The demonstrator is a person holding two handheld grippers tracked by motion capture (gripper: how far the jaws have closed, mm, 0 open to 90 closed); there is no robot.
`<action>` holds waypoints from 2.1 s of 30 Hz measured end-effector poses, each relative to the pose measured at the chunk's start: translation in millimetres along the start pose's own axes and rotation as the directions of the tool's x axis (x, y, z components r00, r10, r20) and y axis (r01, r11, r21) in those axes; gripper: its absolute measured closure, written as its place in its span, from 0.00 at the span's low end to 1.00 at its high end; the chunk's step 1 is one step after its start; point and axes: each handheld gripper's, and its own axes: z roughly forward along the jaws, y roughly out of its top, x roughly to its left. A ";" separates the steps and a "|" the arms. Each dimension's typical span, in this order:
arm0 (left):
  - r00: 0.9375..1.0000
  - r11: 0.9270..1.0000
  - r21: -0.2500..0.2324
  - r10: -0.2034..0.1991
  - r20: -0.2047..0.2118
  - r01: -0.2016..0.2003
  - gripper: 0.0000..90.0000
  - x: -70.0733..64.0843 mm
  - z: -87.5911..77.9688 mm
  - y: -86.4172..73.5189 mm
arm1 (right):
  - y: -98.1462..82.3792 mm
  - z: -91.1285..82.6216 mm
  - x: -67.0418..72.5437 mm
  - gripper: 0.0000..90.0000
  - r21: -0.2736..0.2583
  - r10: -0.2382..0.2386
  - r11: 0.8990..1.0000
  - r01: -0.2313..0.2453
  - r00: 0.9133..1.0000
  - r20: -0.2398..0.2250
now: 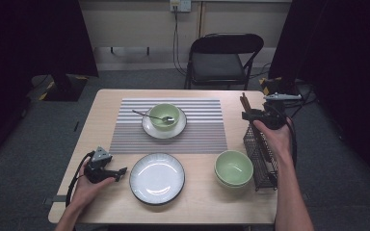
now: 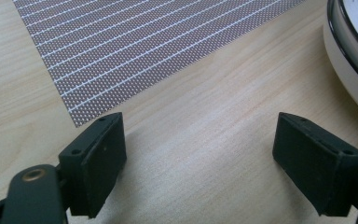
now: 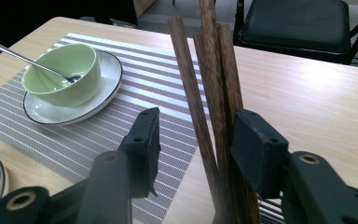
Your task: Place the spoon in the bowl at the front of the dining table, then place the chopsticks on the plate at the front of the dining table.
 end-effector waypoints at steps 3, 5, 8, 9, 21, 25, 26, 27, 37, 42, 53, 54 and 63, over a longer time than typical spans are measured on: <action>1.000 1.000 0.000 0.000 0.000 0.000 0.19 0.0 0.0 0.0 | -1.6 2.0 -0.9 0.61 0.003 0.004 1.000 -0.004 1.000 0.003; 1.000 1.000 0.000 0.000 0.000 0.000 0.19 0.0 0.0 0.0 | -3.1 3.3 -0.9 0.62 0.009 0.007 1.000 -0.007 1.000 0.005; 1.000 1.000 0.000 0.001 0.000 -0.001 0.19 0.1 0.0 0.0 | -4.2 4.9 -0.3 0.64 0.014 0.006 1.000 -0.007 1.000 0.006; 1.000 1.000 0.000 0.000 0.000 0.000 0.19 0.0 0.0 0.0 | -4.2 5.1 -0.2 0.65 0.014 0.006 1.000 -0.006 1.000 0.008; 1.000 1.000 0.000 0.000 0.002 0.000 0.19 0.1 0.0 0.0 | -9.8 0.5 -1.2 0.77 -0.001 0.005 1.000 -0.005 1.000 0.005; 1.000 1.000 0.000 0.000 0.002 0.000 0.19 0.1 0.0 0.0 | -11.5 -2.9 -1.5 0.80 -0.006 -0.004 1.000 0.004 1.000 0.002; 1.000 1.000 0.000 0.000 0.002 0.000 0.19 0.1 0.0 0.0 | -12.0 -3.8 -1.4 0.81 -0.007 -0.005 1.000 0.005 1.000 -0.001; 1.000 1.000 0.000 0.000 0.002 0.000 0.19 0.1 0.0 0.0 | -12.6 -4.4 -1.6 0.81 -0.008 -0.004 1.000 0.004 1.000 -0.005; 1.000 1.000 0.003 0.007 0.001 -0.007 0.19 0.6 -0.3 0.1 | -13.6 -8.0 -0.4 0.82 -0.014 -0.016 1.000 0.016 1.000 0.004; 1.000 1.000 0.000 0.002 0.002 -0.002 0.19 0.3 0.0 0.1 | -11.8 -10.7 -2.2 0.83 -0.033 -0.006 0.999 0.006 1.000 0.006; 1.000 1.000 -0.001 0.000 0.001 0.000 0.19 0.3 -0.1 0.0 | -3.4 -13.9 -1.8 0.92 -0.061 -0.007 0.998 0.007 1.000 -0.001; 1.000 1.000 0.001 0.003 0.001 -0.003 0.19 0.5 -0.2 0.1 | -4.4 -13.3 -2.4 0.93 -0.057 -0.004 0.998 0.003 1.000 -0.006; 1.000 1.000 0.001 0.004 0.002 -0.004 0.19 0.8 -0.3 0.1 | -9.8 -7.8 -3.9 0.85 -0.040 -0.003 0.999 0.003 1.000 0.008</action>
